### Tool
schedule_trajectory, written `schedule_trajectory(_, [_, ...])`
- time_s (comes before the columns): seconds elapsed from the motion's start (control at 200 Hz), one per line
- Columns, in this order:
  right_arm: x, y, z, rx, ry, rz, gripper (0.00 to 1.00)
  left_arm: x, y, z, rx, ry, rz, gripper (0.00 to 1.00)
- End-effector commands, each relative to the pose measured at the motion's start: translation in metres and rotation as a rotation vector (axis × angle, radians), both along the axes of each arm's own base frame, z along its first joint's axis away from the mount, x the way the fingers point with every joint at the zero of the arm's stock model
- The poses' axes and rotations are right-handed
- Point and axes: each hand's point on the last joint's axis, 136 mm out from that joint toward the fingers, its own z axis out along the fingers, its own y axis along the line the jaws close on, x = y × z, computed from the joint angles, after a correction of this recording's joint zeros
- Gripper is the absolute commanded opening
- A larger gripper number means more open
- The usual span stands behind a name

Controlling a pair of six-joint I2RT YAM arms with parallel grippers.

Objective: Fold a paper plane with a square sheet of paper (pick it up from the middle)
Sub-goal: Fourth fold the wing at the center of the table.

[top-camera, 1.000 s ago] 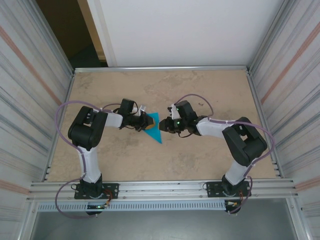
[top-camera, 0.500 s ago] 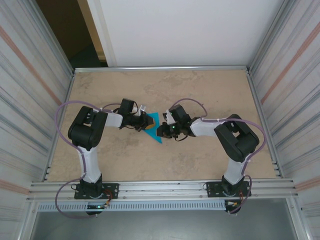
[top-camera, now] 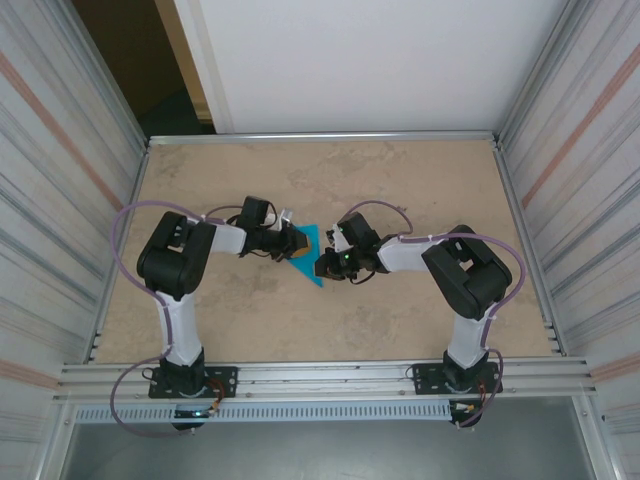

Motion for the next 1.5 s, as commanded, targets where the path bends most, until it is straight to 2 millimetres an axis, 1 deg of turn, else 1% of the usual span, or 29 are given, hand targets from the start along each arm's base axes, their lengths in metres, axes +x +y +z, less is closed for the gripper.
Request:
schedule_trajectory(0.0, [0.0,0.0,-0.008,-0.032,0.002,0.006,0.12,-0.001,-0.005,-0.004,0.004,0.009,-0.024,0.16])
schedule_trajectory(0.616, [-0.001,-0.003,-0.016,-0.057,0.02,0.002,0.12,0.001,-0.006,-0.004,0.006,0.014,-0.026,0.2])
schedule_trajectory(0.782, [-0.004,-0.008,-0.021,-0.091,0.032,0.002,0.12,0.004,-0.004,-0.002,0.031,0.004,-0.033,0.2])
schedule_trajectory(0.972, [-0.006,-0.012,-0.024,-0.111,0.039,0.007,0.12,0.008,-0.001,-0.005,0.052,0.008,-0.035,0.2])
schedule_trajectory(1.117, [-0.003,-0.007,-0.014,-0.077,0.026,0.007,0.13,0.007,0.0,-0.01,0.063,0.025,-0.035,0.2])
schedule_trajectory(1.203, [0.0,-0.001,0.003,-0.016,0.008,0.002,0.15,0.005,0.002,-0.014,0.073,0.04,-0.034,0.2])
schedule_trajectory(1.293, [-0.001,0.001,0.015,0.014,-0.004,0.003,0.17,0.003,0.002,-0.015,0.08,0.047,-0.032,0.2])
schedule_trajectory(1.338, [-0.002,0.0,0.017,0.014,-0.003,0.001,0.17,0.003,0.003,-0.016,0.081,0.05,-0.032,0.2])
schedule_trajectory(1.493, [-0.012,-0.002,0.009,0.008,0.034,0.011,0.16,0.003,0.003,-0.018,0.087,0.057,-0.029,0.2])
